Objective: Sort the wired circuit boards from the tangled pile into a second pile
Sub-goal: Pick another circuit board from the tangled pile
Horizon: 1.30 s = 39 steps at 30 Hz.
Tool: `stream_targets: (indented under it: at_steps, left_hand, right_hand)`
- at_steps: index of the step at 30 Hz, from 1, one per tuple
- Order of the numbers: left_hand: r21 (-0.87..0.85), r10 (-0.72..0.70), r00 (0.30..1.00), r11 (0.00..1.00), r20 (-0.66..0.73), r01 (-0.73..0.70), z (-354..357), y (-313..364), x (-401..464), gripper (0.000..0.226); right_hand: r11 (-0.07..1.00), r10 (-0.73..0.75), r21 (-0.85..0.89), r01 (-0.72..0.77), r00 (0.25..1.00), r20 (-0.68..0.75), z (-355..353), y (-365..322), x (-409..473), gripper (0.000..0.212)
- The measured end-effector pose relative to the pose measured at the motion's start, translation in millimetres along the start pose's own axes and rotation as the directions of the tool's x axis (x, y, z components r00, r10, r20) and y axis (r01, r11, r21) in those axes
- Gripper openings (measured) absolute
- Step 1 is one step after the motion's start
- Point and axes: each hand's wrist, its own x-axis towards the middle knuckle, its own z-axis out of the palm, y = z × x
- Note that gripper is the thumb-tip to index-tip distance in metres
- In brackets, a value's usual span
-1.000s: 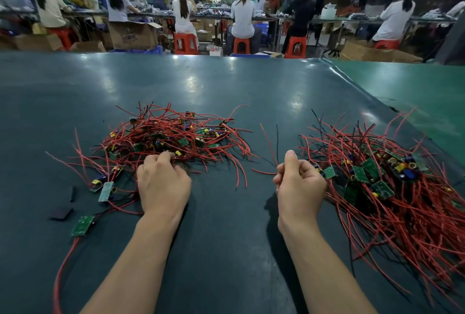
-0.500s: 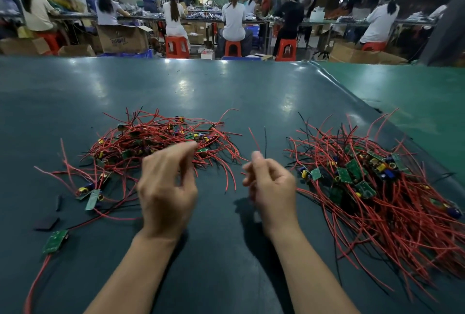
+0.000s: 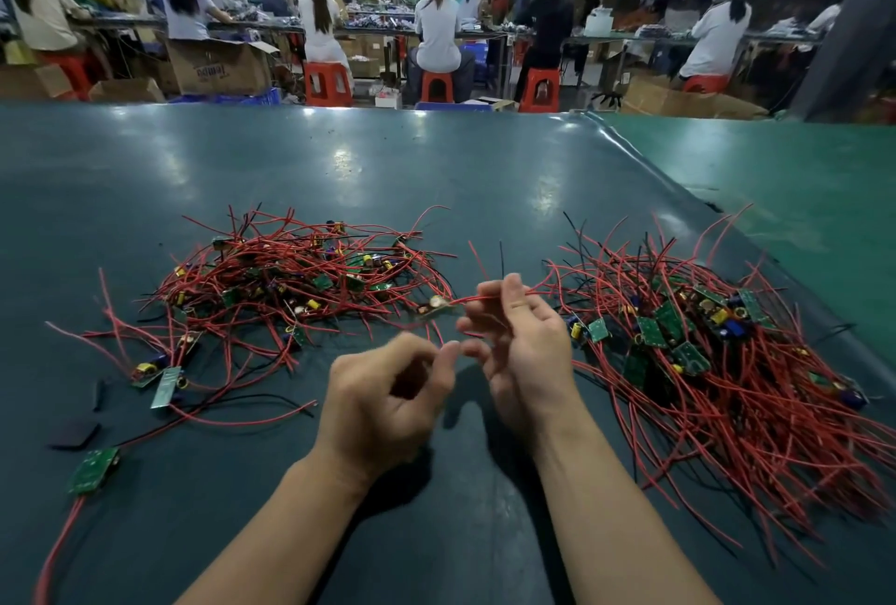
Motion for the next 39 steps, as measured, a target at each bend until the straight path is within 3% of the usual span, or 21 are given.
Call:
stream_targets:
  at_steps: [2,5,11,12,14,16,17,19,22,25,27,29,35,39]
  left_hand:
    - [-0.069,-0.235,0.968,0.968,0.087,0.241,0.4,-0.7,1.6,0.055]
    - [-0.337,-0.505,0.848,0.78,0.158,0.527,0.1,-5.2,12.0,0.051]
    - [-0.634,-0.548,0.762,0.462,0.347,0.621,2.3,-6.7,13.8,0.028]
    - [-0.636,-0.53,0.763,0.455,0.369,0.623,2.9,-8.0,13.7,0.029]
    - [-0.562,-0.487,0.793,0.564,0.365,0.605,6.1,-9.2,12.6,0.033]
    - [-0.468,-0.487,0.823,0.678,0.291,0.567,11.4,-8.5,11.6,0.029]
    - [-0.462,-0.509,0.823,0.684,0.253,0.564,12.8,-8.0,11.5,0.027]
    - [-0.52,-0.563,0.799,0.628,0.21,0.579,11.7,-9.7,12.8,0.03]
    - [-0.655,-0.623,0.761,0.502,0.18,0.565,6.4,-14.0,16.1,0.035]
    - [-0.586,-0.555,0.807,0.592,0.202,0.554,5.3,-9.4,15.7,0.022]
    - [-0.526,-0.492,0.834,0.654,0.249,0.543,6.0,-7.2,12.6,0.009]
    - [-0.499,-0.466,0.845,0.684,0.262,0.532,4.1,-7.4,13.0,0.017]
    - [-0.519,-0.494,0.829,0.652,0.263,0.553,3.1,-6.6,13.5,0.026]
    - [-0.508,-0.603,0.752,0.576,0.265,0.641,4.3,-14.1,15.8,0.015]
  right_hand:
    - [0.999,0.015,0.051,-0.015,1.0,-0.01,-1.9,-4.7,1.6,0.033]
    - [0.999,0.032,-0.001,-0.032,0.999,0.032,-1.9,-2.9,-0.3,0.036]
    - [0.995,-0.01,-0.1,0.019,0.996,0.09,3.5,-2.2,-2.0,0.031]
    - [0.992,-0.041,-0.116,0.05,0.996,0.085,3.4,-2.4,-1.4,0.029]
    - [0.974,-0.105,-0.19,0.121,0.99,0.093,1.9,-2.0,-2.5,0.024]
    - [0.957,-0.117,-0.246,0.153,0.981,0.155,1.3,-1.5,-6.3,0.024]
    - [0.958,-0.104,-0.245,0.15,0.976,0.19,0.2,-1.3,-8.0,0.025]
    - [0.97,-0.088,-0.209,0.127,0.979,0.186,-2.0,-2.9,-8.2,0.03]
    - [0.958,-0.06,-0.28,0.06,0.998,0.009,-7.4,-4.7,-4.9,0.04]
    - [0.879,0.024,-0.477,-0.004,0.999,0.037,-6.6,3.5,-6.4,0.043]
    - [0.872,0.049,-0.49,-0.009,0.996,0.069,-4.5,8.5,-7.9,0.028]
    - [0.893,0.044,-0.451,-0.017,0.998,0.048,-3.5,8.6,-6.2,0.014]
    - [0.932,0.033,-0.361,-0.033,0.999,-0.004,0.1,11.2,-4.3,0.011]
    - [0.96,0.075,-0.271,-0.069,0.997,0.011,3.2,15.0,-3.1,0.011]
